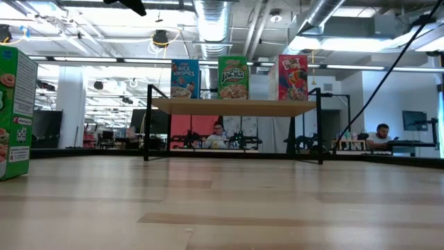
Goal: Stack cereal on shelf
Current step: Put the blue cereal box on the shelf aligned with the other blue cereal boxes
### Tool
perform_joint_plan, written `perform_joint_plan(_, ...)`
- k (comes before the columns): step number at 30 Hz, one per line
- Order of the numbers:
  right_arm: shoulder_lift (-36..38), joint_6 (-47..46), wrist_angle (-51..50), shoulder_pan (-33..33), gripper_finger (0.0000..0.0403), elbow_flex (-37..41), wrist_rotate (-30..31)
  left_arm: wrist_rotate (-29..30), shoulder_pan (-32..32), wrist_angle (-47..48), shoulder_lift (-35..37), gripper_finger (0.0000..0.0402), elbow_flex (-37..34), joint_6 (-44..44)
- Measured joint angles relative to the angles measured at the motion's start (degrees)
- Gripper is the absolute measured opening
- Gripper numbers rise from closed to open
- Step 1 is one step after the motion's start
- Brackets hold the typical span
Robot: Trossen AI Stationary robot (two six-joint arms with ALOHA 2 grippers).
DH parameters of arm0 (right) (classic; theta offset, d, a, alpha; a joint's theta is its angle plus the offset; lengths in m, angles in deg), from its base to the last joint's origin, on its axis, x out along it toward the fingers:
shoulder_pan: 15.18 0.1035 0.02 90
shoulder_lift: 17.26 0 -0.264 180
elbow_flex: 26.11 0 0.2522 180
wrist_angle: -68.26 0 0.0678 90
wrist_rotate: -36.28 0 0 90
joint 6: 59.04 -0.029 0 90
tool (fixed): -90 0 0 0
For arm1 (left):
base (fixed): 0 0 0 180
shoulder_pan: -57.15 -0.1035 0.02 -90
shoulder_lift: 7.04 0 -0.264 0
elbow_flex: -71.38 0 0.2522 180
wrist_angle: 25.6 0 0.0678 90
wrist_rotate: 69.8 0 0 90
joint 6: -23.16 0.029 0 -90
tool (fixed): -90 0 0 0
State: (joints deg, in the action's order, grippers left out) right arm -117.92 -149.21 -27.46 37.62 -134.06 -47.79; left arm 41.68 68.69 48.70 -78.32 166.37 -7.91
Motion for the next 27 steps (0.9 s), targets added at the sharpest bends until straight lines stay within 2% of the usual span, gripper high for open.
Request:
perform_joint_plan(5,-0.13,-0.51,0.30,0.73,0.0368,-0.01,0.43,0.02,0.00,0.00,0.00,0.0234,0.00,0.00)
perform_joint_plan(15,-5.55,0.11,-1.38,0.82,0.0368,0.02,-0.51,0.15,0.01,0.00,0.00,0.0234,0.00,0.00)
perform_joint_plan(27,-5.96,0.03,-1.87,0.62,0.0368,-0.06,-1.36,0.15,0.01,0.00,0.00,0.0234,0.00,0.02)
